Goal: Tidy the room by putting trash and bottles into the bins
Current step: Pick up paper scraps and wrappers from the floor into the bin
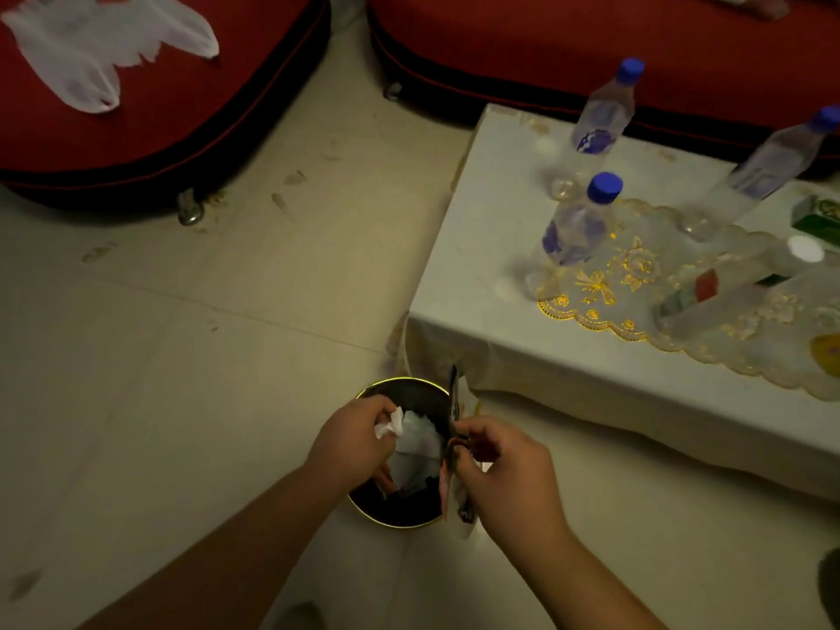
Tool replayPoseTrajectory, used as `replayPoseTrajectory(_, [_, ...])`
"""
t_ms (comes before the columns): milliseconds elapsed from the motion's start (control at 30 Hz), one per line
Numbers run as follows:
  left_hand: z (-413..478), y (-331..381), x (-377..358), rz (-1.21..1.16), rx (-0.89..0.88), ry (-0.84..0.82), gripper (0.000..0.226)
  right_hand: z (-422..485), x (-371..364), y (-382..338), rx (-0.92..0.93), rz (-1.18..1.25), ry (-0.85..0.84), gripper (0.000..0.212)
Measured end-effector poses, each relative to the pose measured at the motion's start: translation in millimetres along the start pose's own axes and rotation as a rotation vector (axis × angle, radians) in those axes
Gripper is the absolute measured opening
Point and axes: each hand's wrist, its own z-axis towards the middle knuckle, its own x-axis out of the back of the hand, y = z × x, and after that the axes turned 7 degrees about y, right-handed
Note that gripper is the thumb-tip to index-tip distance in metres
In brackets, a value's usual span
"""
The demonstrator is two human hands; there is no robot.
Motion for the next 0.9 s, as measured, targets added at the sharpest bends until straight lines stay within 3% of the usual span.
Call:
replayPoseTrajectory(100, [6, -25, -13, 0.020, 0.010, -0.042, 0.038, 3, -16, 14, 0.021, 0.027, -0.011, 0.050])
replayPoseTrajectory(200, [-1, -37, -10, 0.050, 0.044, -0.045, 0.048, 2, -27, 16, 0.000, 0.051, -0.031, 0.047])
replayPoseTrajectory(367, [-14, -40, 9, 0.085, 0.050, -0.074, 0.046, 14, -47, 11, -0.034, 0.046, -0.082, 0.036])
replayPoseTrajectory(667, [-8, -57, 18, 0.240, -0.075, 0.032, 0.044, 47, -108, 50, -0.060, -0.082, -0.178, 0.024])
replayPoseTrajectory(900, [-8, -78, 8, 0.268, -0.051, 0.031, 0.041, 47, -137, 90, -0.036, -0.304, -0.264, 0.034])
